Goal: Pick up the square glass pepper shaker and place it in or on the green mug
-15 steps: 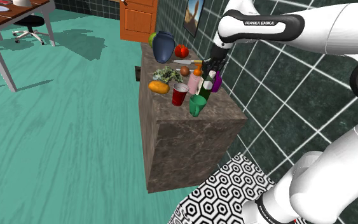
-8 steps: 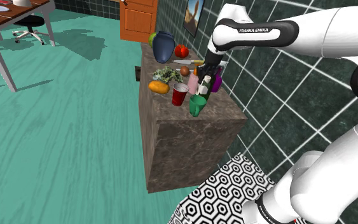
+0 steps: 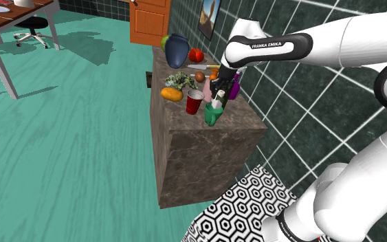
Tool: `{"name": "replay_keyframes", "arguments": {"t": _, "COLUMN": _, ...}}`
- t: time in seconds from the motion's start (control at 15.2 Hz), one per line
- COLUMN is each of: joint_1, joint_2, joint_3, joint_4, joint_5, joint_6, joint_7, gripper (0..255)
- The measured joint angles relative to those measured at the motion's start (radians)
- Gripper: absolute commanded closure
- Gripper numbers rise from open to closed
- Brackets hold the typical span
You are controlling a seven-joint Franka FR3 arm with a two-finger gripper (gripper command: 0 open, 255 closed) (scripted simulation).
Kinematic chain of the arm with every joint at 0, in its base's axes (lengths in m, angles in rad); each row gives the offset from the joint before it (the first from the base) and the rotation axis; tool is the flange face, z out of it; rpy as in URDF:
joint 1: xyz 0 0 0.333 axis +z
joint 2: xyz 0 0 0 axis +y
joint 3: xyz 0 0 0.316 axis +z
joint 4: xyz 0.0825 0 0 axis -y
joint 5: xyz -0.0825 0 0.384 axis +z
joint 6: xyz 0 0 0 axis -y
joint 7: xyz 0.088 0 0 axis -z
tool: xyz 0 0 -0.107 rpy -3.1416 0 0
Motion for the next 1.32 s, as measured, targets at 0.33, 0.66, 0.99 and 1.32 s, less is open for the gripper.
{"name": "replay_keyframes", "arguments": {"t": 0.33, "joint_1": -0.001, "joint_2": 0.011, "joint_3": -0.001, "joint_4": -0.03, "joint_5": 0.003, "joint_6": 0.042, "joint_7": -0.001, "gripper": 255}}
{"name": "replay_keyframes", "arguments": {"t": 0.66, "joint_1": -0.001, "joint_2": 0.012, "joint_3": -0.001, "joint_4": -0.031, "joint_5": 0.003, "joint_6": 0.044, "joint_7": -0.001, "gripper": 0}}
{"name": "replay_keyframes", "arguments": {"t": 0.99, "joint_1": -0.001, "joint_2": 0.013, "joint_3": -0.001, "joint_4": -0.031, "joint_5": 0.003, "joint_6": 0.044, "joint_7": -0.001, "gripper": 0}}
{"name": "replay_keyframes", "arguments": {"t": 1.32, "joint_1": 0.003, "joint_2": -0.021, "joint_3": 0.003, "joint_4": 0.031, "joint_5": -0.006, "joint_6": -0.05, "joint_7": 0.006, "gripper": 0}}
